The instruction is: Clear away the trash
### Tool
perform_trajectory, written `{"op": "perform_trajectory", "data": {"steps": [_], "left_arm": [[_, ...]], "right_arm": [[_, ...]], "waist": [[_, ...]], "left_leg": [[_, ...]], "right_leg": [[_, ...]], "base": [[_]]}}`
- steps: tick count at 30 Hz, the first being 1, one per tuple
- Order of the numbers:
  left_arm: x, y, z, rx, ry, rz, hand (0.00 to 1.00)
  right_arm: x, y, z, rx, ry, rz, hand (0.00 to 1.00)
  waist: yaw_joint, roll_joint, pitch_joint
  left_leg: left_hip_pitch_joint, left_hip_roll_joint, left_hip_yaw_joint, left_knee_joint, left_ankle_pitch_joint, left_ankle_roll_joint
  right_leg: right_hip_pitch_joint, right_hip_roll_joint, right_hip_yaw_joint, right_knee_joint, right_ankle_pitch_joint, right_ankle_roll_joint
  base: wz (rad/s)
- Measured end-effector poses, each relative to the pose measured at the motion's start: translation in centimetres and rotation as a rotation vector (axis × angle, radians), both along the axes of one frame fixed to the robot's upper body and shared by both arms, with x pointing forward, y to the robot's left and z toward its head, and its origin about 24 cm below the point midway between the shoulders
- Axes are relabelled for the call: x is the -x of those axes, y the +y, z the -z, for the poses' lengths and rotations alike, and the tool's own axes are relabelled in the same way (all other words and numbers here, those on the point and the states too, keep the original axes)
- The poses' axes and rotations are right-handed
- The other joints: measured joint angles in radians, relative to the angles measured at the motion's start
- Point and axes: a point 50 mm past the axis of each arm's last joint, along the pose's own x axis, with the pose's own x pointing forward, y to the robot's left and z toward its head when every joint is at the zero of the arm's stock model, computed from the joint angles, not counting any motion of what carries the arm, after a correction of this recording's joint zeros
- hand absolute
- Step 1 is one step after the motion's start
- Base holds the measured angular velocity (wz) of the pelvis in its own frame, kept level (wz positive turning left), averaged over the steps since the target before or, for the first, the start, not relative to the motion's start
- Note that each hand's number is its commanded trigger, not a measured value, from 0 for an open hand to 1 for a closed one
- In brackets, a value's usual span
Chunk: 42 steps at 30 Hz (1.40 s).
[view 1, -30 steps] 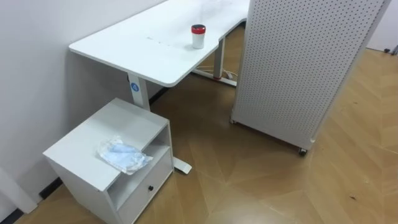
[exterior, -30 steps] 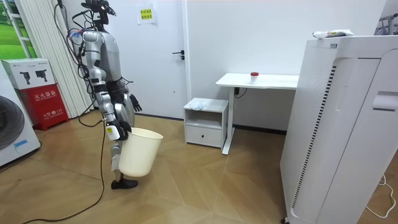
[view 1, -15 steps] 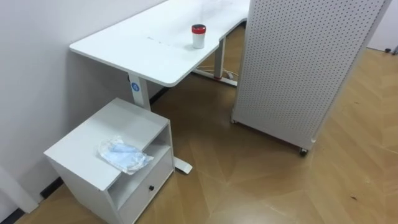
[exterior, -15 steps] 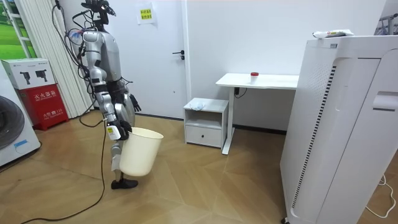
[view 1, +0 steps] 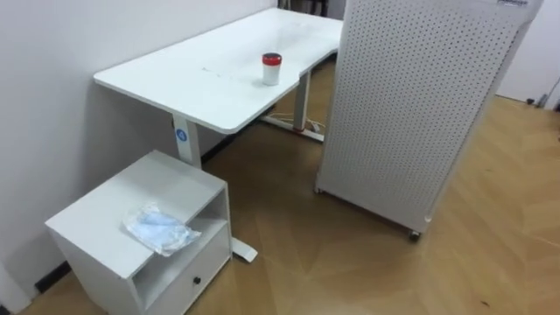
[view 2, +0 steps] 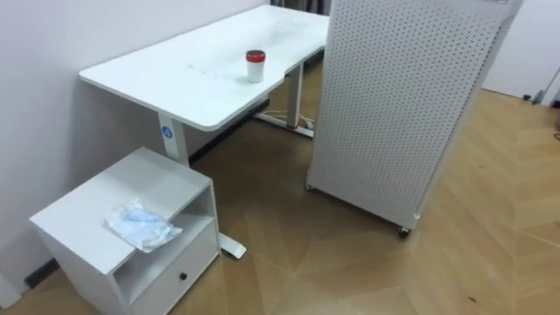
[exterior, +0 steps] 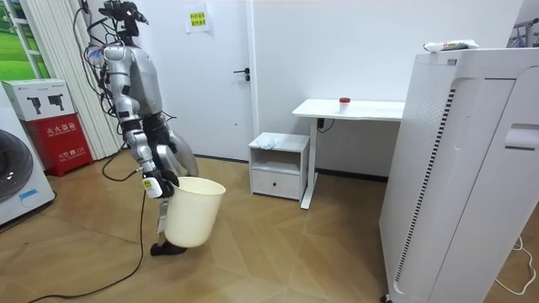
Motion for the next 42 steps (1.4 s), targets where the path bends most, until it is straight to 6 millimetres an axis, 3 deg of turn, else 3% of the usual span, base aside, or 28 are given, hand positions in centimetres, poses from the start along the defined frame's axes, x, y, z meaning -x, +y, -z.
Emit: {"op": "perform_trajectory", "data": {"steps": [2,3,4,5,6,7,9,11,12,14,16,17,18,20,21,22,24,25,26,27,29,31,33,34,35,37,38,42], "left_arm": [[0.6,-0.1,0.0,0.007,0.007,0.004,0.0],[0.9,0.0,-0.1,0.006,0.013,-0.001,0.0],[1.5,0.0,-0.1,0.004,0.029,-0.007,0.0],[1.8,0.0,-0.1,0.004,0.035,-0.012,0.0],[1.8,-0.1,-0.1,0.006,0.036,-0.012,0.0],[1.8,-0.1,-0.1,0.009,0.028,-0.009,0.0],[1.5,-0.3,0.0,0.015,0.009,-0.004,0.0],[0.9,-0.2,0.0,0.015,-0.018,0.003,0.0],[0.5,-0.2,0.0,0.015,-0.035,0.008,0.0],[-0.2,-0.2,-0.1,0.017,-0.062,0.018,0.0],[-1.1,-0.3,-0.1,0.017,-0.081,0.024,0.0],[-2.0,-0.2,-0.1,0.015,-0.102,0.028,0.0],[-2.5,-0.3,-0.1,0.016,-0.112,0.03,0.0],[-4.1,-0.3,-0.2,0.014,-0.151,0.035,0.0],[-4.6,-0.3,-0.2,0.012,-0.162,0.045,0.0],[-5.9,-0.4,-0.4,0.004,-0.191,0.071,0.0],[-7.5,-0.6,-0.6,-0.01,-0.231,0.098,0.0],[-8.5,-0.8,-0.8,-0.02,-0.259,0.112,0.0],[-9.3,-0.8,-0.9,-0.034,-0.288,0.121,0.0],[-9.7,-0.9,-1.0,-0.042,-0.304,0.122,0.0],[-11.0,-1.2,-1.3,-0.058,-0.351,0.14,0.0],[-12.5,-1.8,-1.7,-0.052,-0.412,0.168,0.0],[-13.6,-2.5,-1.9,-0.048,-0.451,0.194,0.0],[-14.6,-3.1,-2.1,-0.04,-0.473,0.225,0.0],[-15.5,-3.4,-2.4,-0.036,-0.5,0.25,0.0],[-16.6,-4.0,-2.9,-0.04,-0.544,0.28,0.0],[-17.5,-4.3,-3.2,-0.048,-0.58,0.288,0.0],[-19.9,-4.5,-4.5,-0.105,-0.68,0.284,0.0]], "right_arm": [[1.0,-0.7,-0.2,0.023,0.021,0.038,1.0],[1.0,-0.8,-0.2,0.027,0.024,0.039,1.0],[1.2,-0.9,-0.2,0.035,0.032,0.041,1.0],[1.8,-0.9,-0.2,0.04,0.047,0.044,1.0],[2.2,-1.0,-0.3,0.045,0.057,0.047,1.0],[2.6,-1.1,-0.3,0.051,0.068,0.049,1.0],[2.8,-1.3,-0.4,0.063,0.075,0.05,1.0],[2.1,-1.3,-0.4,0.074,0.054,0.035,1.0],[2.0,-1.4,-0.4,0.08,0.05,0.025,1.0],[2.0,-1.3,-0.4,0.078,0.053,0.017,1.0],[1.4,-1.2,-0.4,0.077,0.043,0.002,1.0],[1.1,-1.2,-0.4,0.078,0.037,-0.014,1.0],[0.9,-1.2,-0.4,0.08,0.03,-0.022,1.0],[-0.5,-1.1,-0.4,0.083,-0.003,-0.041,1.0],[-0.9,-1.2,-0.5,0.088,-0.009,-0.049,1.0],[-1.4,-1.2,-0.5,0.097,-0.019,-0.055,1.0],[-2.1,-1.3,-0.6,0.109,-0.046,-0.054,1.0],[-2.4,-1.2,-0.6,0.112,-0.06,-0.057,1.0],[-2.7,-1.0,-0.6,0.111,-0.072,-0.058,1.0],[-3.1,-0.9,-0.6,0.109,-0.085,-0.059,1.0],[-4.6,-0.8,-0.8,0.106,-0.133,-0.072,1.0],[-6.1,-0.5,-1.1,0.102,-0.186,-0.093,1.0],[-7.2,-0.3,-1.2,0.101,-0.21,-0.114,1.0],[-7.9,0.0,-1.3,0.1,-0.222,-0.128,1.0],[-8.6,0.3,-1.4,0.094,-0.241,-0.138,1.0],[-9.0,0.9,-1.4,0.088,-0.259,-0.156,1.0],[-9.4,1.1,-1.4,0.083,-0.269,-0.18,1.0],[-11.1,1.5,-1.7,0.079,-0.294,-0.225,1.0]], "waist": [[0.025,-0.002,-0.0003],[0.029,-0.002,-0.0017],[0.034,0.007,0.0018],[0.033,0.003,0.0004],[0.032,0.005,0.0003],[0.033,0.004,-0.0014],[0.04,-0.005,-0.0129],[0.037,-0.003,-0.0133],[0.035,-0.004,-0.0095],[0.034,-0.008,-0.0061],[0.034,-0.008,-0.0073],[0.037,-0.01,-0.0074],[0.037,-0.008,-0.0082],[0.037,-0.013,-0.0106],[0.037,-0.014,-0.0122],[0.032,-0.017,-0.0114],[0.029,-0.015,-0.0104],[0.034,-0.012,-0.0106],[0.038,-0.004,-0.0134],[0.04,0.001,-0.0138],[0.038,0.017,-0.0014],[0.036,0.029,0.0027],[0.029,0.033,0.0074],[0.017,0.035,0.0095],[0.008,0.031,0.0129],[-0.017,0.035,0.0119],[-0.011,0.036,0.0124],[-0.013,0.045,0.0153]], "left_leg": [[-0.065,-0.077,0.011,-0.195,0.025,-0.017],[-0.08,-0.084,0.017,-0.259,0.049,-0.02],[-0.108,-0.092,0.016,-0.362,0.138,-0.009],[-0.118,-0.101,0.02,-0.446,0.21,-0.009],[-0.118,-0.101,0.025,-0.476,0.245,-0.006],[-0.114,-0.101,0.045,-0.491,0.307,0.013],[-0.116,-0.117,0.068,-0.459,0.332,0.06],[-0.13,-0.124,0.077,-0.39,0.301,0.074],[-0.146,-0.125,0.078,-0.331,0.267,0.079],[-0.172,-0.124,0.079,-0.209,0.191,0.086],[-0.17,-0.131,0.085,-0.177,0.144,0.086],[-0.166,-0.133,0.107,-0.174,0.111,0.092],[-0.166,-0.133,0.112,-0.173,0.096,0.093],[-0.161,-0.15,0.126,-0.176,0.062,0.11],[-0.157,-0.156,0.131,-0.174,0.053,0.114],[-0.148,-0.175,0.13,-0.171,0.039,0.126],[-0.127,-0.198,0.126,-0.177,0.025,0.142],[-0.103,-0.208,0.121,-0.196,0.018,0.149],[-0.078,-0.217,0.105,-0.224,0.015,0.153],[-0.072,-0.217,0.099,-0.235,0.015,0.154],[-0.061,-0.21,0.082,-0.254,0.016,0.154],[-0.056,-0.185,0.068,-0.272,0.015,0.151],[-0.057,-0.174,0.041,-0.277,0.013,0.141],[-0.062,-0.168,0.017,-0.277,0.013,0.132],[-0.067,-0.166,-0.004,-0.277,0.01,0.122],[-0.076,-0.159,-0.044,-0.269,0.004,0.101],[-0.079,-0.147,-0.046,-0.272,0.002,0.088],[-0.089,-0.122,-0.045,-0.286,0.007,0.069]], "right_leg": [[0.01,-0.032,0.022,0.0,-0.019,0.009],[0.014,-0.037,0.024,-0.002,-0.022,0.012],[0.029,-0.046,0.028,-0.005,-0.036,0.018],[0.054,-0.059,0.03,-0.011,-0.048,0.038],[0.068,-0.064,0.03,-0.02,-0.054,0.046],[0.093,-0.075,0.036,-0.035,-0.071,0.065],[0.103,-0.096,0.038,-0.056,-0.084,0.085],[0.12,-0.113,0.036,-0.081,-0.071,0.112],[0.146,-0.123,0.043,-0.106,-0.061,0.122],[0.189,-0.145,0.05,-0.13,-0.061,0.126],[0.198,-0.16,0.045,-0.113,-0.067,0.138],[0.189,-0.172,0.039,-0.083,-0.075,0.153],[0.181,-0.176,0.034,-0.063,-0.076,0.154],[0.101,-0.212,0.002,0.124,-0.073,0.162],[0.073,-0.226,-0.004,0.18,-0.065,0.176],[0.022,-0.25,-0.007,0.311,-0.03,0.193],[-0.037,-0.275,-0.009,0.456,0.07,0.176],[-0.071,-0.277,-0.002,0.527,0.161,0.171],[-0.11,-0.276,0.01,0.583,0.228,0.164],[-0.139,-0.277,0.014,0.617,0.22,0.164],[-0.251,-0.263,0.017,0.673,0.145,0.163],[-0.399,-0.229,0.012,0.6,0.06,0.153],[-0.466,-0.206,0.006,0.439,0.043,0.153],[-0.487,-0.195,0.005,0.295,0.055,0.151],[-0.499,-0.191,0.002,0.169,0.115,0.155],[-0.483,-0.181,-0.02,0.102,0.214,0.152],[-0.48,-0.161,-0.033,0.093,0.223,0.138],[-0.485,-0.15,-0.056,0.082,0.226,0.116]], "base": [[-0.11],[-0.45],[-0.28],[-0.16],[0.0],[0.0],[-0.25],[-0.29],[-0.1],[-0.13],[-0.04],[0.03],[0.07],[0.12],[0.22],[0.38],[0.39],[0.23],[0.16],[0.1],[0.06],[0.1],[0.28],[0.53],[0.58],[0.55],[0.32],[0.03]]}}
